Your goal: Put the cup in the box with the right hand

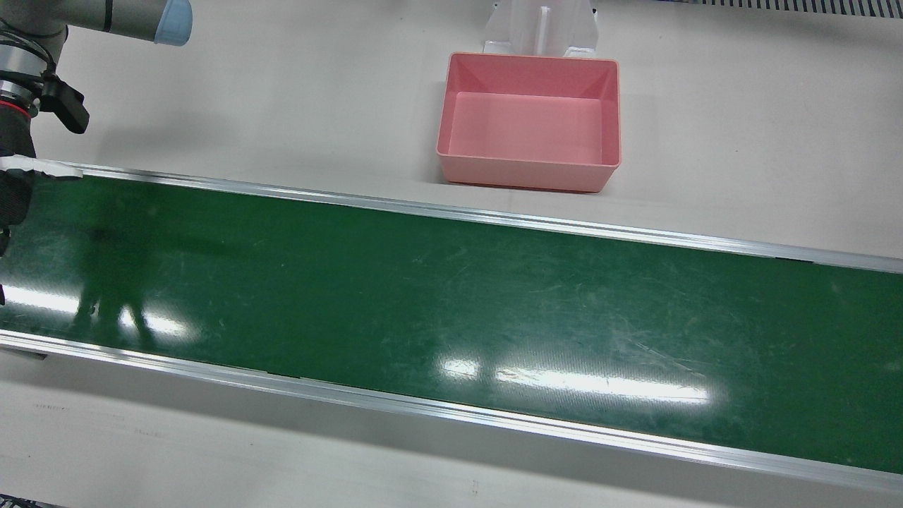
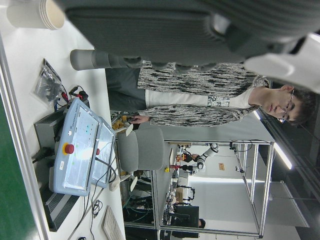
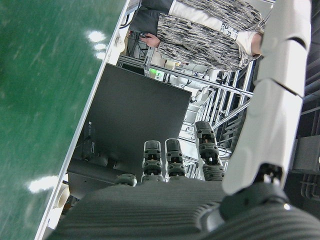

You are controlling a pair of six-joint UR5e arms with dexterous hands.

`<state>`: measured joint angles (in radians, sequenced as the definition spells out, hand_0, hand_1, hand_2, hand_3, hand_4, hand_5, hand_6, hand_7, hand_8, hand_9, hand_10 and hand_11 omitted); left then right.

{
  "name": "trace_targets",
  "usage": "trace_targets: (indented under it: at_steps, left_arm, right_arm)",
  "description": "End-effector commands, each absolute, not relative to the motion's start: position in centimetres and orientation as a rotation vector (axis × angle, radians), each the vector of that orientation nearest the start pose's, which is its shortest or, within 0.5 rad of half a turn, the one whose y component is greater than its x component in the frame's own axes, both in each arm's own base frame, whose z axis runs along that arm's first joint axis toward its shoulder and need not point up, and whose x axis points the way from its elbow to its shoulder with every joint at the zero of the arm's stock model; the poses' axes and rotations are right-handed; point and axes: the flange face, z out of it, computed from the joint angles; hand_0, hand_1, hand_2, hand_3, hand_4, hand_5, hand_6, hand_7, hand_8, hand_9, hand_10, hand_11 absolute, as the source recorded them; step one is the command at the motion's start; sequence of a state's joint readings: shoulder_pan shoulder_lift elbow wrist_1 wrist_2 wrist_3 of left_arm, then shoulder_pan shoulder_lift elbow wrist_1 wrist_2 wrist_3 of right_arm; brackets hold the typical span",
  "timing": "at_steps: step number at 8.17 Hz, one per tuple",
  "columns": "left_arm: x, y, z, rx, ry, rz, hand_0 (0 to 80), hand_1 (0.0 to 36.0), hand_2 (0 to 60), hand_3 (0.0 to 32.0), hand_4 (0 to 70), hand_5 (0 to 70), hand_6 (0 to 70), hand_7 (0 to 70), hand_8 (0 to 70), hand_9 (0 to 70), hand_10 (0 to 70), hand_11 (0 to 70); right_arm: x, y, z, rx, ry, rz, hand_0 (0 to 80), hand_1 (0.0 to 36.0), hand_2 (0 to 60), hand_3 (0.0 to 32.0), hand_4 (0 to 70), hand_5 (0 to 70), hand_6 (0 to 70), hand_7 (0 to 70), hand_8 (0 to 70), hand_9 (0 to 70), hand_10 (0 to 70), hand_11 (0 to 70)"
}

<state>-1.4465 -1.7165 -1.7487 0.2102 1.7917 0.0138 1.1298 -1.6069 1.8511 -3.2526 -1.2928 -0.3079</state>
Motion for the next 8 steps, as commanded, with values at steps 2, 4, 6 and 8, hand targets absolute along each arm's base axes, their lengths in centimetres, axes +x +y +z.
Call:
trace_targets:
  at_steps: [2,4,6,8]
  left_arm:
    - [-4.4,-55.1,54.6,-0.332,2.142,-1.904,0.0,0.0,0.0,0.0,0.0,0.0,0.0,0.0,0.0,0.0,0.0,0.0]
    - [-4.4,-55.1,54.6,-0.332,2.142,-1.904,0.0,0.0,0.0,0.0,0.0,0.0,0.0,0.0,0.0,0.0,0.0,0.0]
    - [-4.4,-55.1,54.7,-0.332,2.141,-1.906,0.0,0.0,0.0,0.0,0.0,0.0,0.0,0.0,0.0,0.0,0.0,0.0]
    - [-4.4,-55.1,54.6,-0.332,2.142,-1.904,0.0,0.0,0.0,0.0,0.0,0.0,0.0,0.0,0.0,0.0,0.0,0.0]
  right_arm:
    - [-7.3,-48.6,57.1,-0.168,2.552,-2.304,52.4,20.9,4.7,1.8,0.0,7.9,5.1,18.4,11.0,13.7,0.0,0.0]
    - [-8.1,-48.9,56.7,-0.156,2.566,-2.283,50.3,18.4,3.7,4.2,0.0,7.3,4.9,18.5,11.7,14.8,0.0,0.7]
    - [-8.2,-48.9,56.6,-0.154,2.568,-2.279,52.1,19.9,1.4,9.0,0.0,8.0,4.2,16.3,12.0,14.6,0.0,1.5]
    - [-8.4,-48.9,56.7,-0.151,2.571,-2.283,50.3,18.5,2.9,9.8,0.0,7.7,3.8,14.5,11.9,14.2,0.0,1.4]
